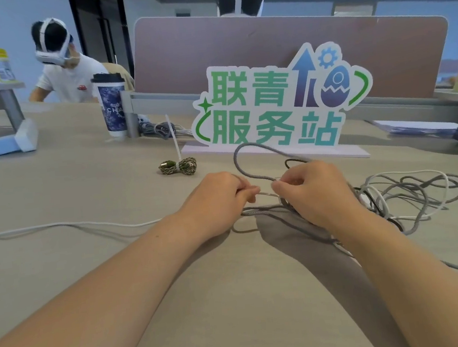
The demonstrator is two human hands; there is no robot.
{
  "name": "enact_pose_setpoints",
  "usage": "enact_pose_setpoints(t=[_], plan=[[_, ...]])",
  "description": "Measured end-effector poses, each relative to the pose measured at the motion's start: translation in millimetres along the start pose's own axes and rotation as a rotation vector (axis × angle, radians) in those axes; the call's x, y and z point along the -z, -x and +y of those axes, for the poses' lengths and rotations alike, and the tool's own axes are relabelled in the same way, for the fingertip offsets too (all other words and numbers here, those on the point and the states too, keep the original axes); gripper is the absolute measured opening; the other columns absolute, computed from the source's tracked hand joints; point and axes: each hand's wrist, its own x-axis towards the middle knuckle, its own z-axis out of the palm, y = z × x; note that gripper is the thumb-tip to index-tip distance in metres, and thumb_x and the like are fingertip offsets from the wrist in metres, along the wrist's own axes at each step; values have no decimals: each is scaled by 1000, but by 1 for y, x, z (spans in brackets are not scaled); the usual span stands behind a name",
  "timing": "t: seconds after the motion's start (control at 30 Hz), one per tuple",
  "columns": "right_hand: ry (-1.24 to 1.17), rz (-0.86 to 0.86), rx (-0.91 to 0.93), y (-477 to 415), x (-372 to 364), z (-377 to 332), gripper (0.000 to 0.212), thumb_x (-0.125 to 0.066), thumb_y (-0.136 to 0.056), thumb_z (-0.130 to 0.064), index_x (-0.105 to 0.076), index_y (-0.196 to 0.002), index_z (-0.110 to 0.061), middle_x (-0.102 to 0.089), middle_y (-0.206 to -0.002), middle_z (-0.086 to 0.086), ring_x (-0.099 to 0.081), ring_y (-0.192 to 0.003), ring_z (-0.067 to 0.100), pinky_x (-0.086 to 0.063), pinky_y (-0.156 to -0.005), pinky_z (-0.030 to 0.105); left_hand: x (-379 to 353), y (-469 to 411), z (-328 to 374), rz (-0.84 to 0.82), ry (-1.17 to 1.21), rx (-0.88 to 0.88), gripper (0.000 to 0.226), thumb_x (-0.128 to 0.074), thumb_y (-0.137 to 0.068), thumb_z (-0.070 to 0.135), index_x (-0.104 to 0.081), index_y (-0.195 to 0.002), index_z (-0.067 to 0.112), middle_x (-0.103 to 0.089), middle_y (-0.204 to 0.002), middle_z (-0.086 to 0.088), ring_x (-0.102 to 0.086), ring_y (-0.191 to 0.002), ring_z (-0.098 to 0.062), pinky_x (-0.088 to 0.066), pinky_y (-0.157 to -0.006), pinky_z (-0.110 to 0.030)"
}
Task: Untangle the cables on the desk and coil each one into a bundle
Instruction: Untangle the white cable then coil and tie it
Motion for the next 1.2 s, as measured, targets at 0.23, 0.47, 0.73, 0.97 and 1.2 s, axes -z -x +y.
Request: enact_pose_setpoints(t=[0.23, 0.47, 0.73, 0.97, 1.2], plan=[[-281, -145, 34, -2, -8, 0, 57, -50, -89, -8, -41, -139, -34, -63, -113, -11, -55, -106, 8, -38, -90, 21, 2, -1, -2, 19, 12, -193, 23, -52, -94, 29, -73, -91, 19, -52, -76, 8, -48, -76, -12, -35, -70, -27], [400, -253, 39, -15, -4, 33, 33, -58, -83, -37, -59, -115, -29, -52, -125, -9, -40, -127, 17, -4, -115, 50, 14, -6, -1, 412, 42, -157, 24, -53, -87, 10, -73, -77, 17, -52, -79, 11, -50, -76, -14, -43, -72, -31], [522, -10, -226, -21, 2, 62, 30, -51, -89, -40, -58, -116, -29, -55, -119, -1, -42, -121, 24, -15, -112, 55, 49, -8, -39, 477, -217, 421, 30, -45, -96, 24, -72, -87, 17, -61, -94, -11, -51, -86, -29, -33, -73, -32], [520, -132, -164, -18, -6, 43, 28, -39, -91, -19, -67, -87, -23, -59, -102, 5, -46, -116, 30, -15, -114, 52, 21, 3, 0, 140, -322, 64, 44, -20, -98, 29, -59, -114, 15, -57, -125, -5, -49, -114, -24, -40, -98, -39], [511, -139, -99, -18, -14, 40, 31, -37, -96, -25, -66, -106, -20, -58, -109, 3, -44, -115, 26, -22, -110, 51, -8, 2, 11, -112, -217, -75, 34, -47, -92, 51, -60, -115, 29, -55, -99, 7, -53, -99, -17, -41, -84, -31]])
